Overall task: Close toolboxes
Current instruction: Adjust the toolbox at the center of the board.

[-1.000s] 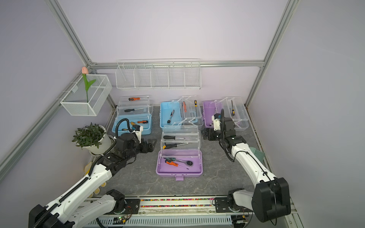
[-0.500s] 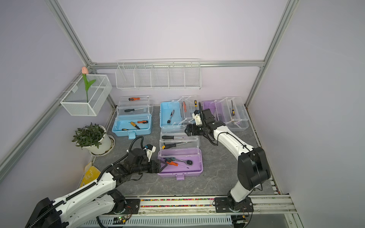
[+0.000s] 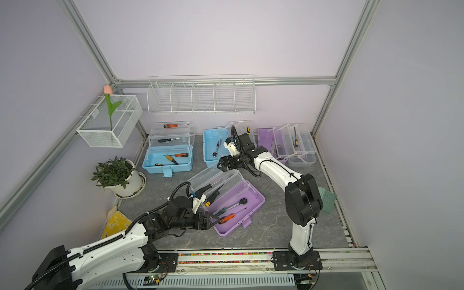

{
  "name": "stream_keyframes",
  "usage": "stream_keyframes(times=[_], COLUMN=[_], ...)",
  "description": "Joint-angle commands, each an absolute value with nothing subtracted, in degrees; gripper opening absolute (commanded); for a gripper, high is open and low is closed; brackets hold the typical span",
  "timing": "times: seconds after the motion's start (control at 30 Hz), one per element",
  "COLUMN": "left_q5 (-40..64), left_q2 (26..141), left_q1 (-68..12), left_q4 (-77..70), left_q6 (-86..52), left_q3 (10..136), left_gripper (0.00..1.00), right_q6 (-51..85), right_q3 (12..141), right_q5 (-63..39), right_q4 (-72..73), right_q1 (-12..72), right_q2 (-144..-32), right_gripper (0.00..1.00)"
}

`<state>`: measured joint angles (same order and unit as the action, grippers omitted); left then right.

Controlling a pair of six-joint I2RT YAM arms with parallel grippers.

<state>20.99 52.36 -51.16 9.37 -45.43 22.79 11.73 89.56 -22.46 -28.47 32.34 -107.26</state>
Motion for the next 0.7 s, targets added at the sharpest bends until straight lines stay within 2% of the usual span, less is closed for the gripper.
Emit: stream_keyframes(times=[0.0, 0.1, 0.17, 0.3, 0.47, 0.57, 0.67], left_q5=[21.04, 20.11, 19.09, 16.12, 11.93, 3.63, 4.87], left_q2=[49.85, 46.86, 44.88, 41.22, 42.28, 44.68, 47.20], left_q1=[-51.04, -51.11, -51.03, -51.02, -50.89, -50.20, -43.46], left_q4=[2.11, 9.72, 16.42, 27.11, 34.60, 38.70, 39.48], left_q6=[-44.41, -39.85, -35.54, -28.61, -23.56, -22.60, -20.47], left_q3=[26.97, 30.84, 33.90, 38.66, 44.22, 47.79, 50.38], left_gripper=[0.92, 0.94, 0.95, 0.96, 0.97, 0.96, 0.93], right_q6=[9.68, 11.47, 13.92, 19.83, 30.30, 36.95, 41.94], right_q3=[90.25, 88.39, 85.32, 75.90, 65.17, 57.47, 51.35], right_q5=[-34.17, -23.97, -10.97, 6.29, 12.52, 11.54, 10.02], right_q4=[-34.18, -36.73, -40.36, -47.28, -53.38, -51.84, -46.82], right_q1=[34.24, 32.07, 30.97, 30.37, 32.71, 34.46, 35.86], right_q2=[-105.51, -99.75, -94.21, -82.56, -72.34, -67.96, -65.68], right_gripper=[0.93, 0.92, 0.91, 0.92, 0.96, 0.99, 1.00])
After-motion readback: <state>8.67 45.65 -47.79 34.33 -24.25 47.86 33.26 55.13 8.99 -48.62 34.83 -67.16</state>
